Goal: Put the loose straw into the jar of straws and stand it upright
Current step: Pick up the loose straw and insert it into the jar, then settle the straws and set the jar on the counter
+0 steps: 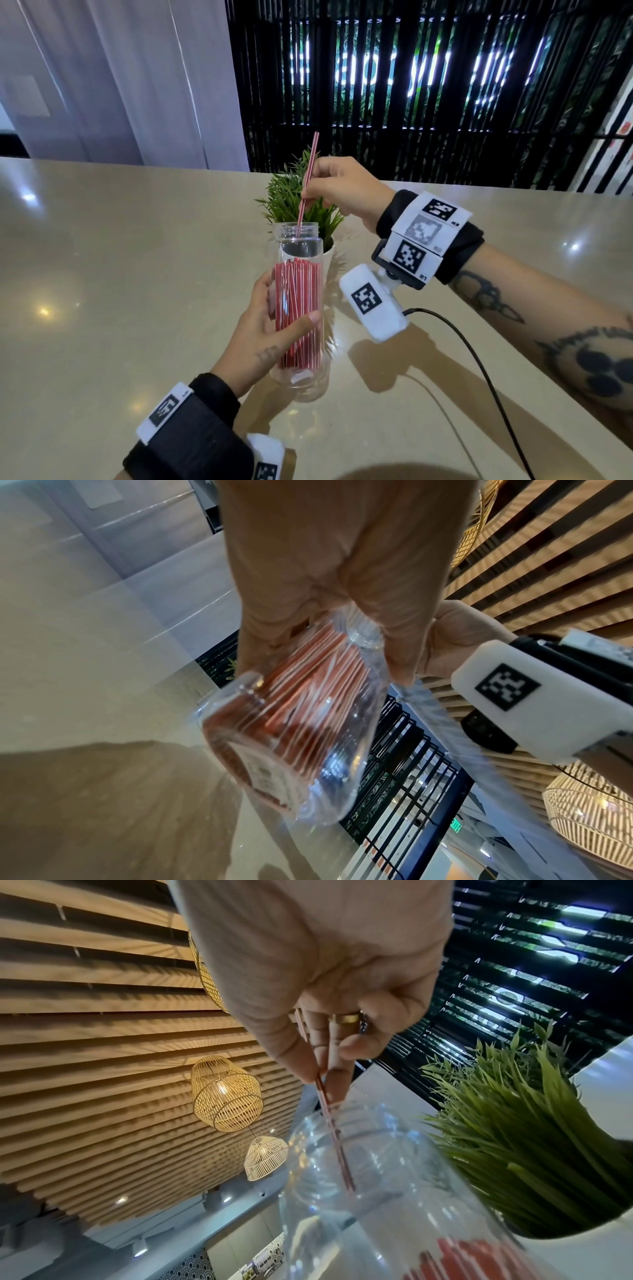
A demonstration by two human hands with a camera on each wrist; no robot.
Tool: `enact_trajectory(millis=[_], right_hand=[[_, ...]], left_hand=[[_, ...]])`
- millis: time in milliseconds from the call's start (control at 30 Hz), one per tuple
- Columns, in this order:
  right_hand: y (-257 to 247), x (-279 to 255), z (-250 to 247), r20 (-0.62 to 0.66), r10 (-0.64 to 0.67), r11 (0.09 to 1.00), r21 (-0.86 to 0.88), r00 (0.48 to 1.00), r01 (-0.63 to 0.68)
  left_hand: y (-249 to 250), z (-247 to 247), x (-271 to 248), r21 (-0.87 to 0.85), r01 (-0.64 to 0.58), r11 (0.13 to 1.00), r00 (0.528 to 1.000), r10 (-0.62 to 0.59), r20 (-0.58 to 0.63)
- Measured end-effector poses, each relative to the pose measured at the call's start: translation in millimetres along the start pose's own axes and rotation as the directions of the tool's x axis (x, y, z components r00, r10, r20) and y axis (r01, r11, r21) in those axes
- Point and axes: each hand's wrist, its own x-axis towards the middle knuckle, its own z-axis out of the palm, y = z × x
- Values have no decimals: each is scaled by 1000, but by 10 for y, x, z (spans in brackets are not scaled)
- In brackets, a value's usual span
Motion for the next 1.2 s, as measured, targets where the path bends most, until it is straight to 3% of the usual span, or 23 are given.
enact_trajectory(millis=[367,633,833,900,1033,1200], right_hand=[[-21,-137,0,130,65,994,-99,989,-52],[2,-158,-94,18,14,995,-103,1000,-12],[150,-283,-124,-219,20,997,73,975,-4],[277,-393,-71,-155,108,988,126,982,-88],[469,-666,108,123,237,941,220,964,-259],[577,-919,361,222,264,900,293,939,-322]], left_hand=[[83,29,36,-13,-33,999,999,33,-5],[85,54,54,-12,-40,999,999,40,-5],[96,43,65,-17,-47,999,999,47,-13],[103,40,69,-22,-54,998,998,54,-25],[133,50,64,-14,-70,997,997,70,-42],[125,83,19,-22,-69,997,997,68,-43]])
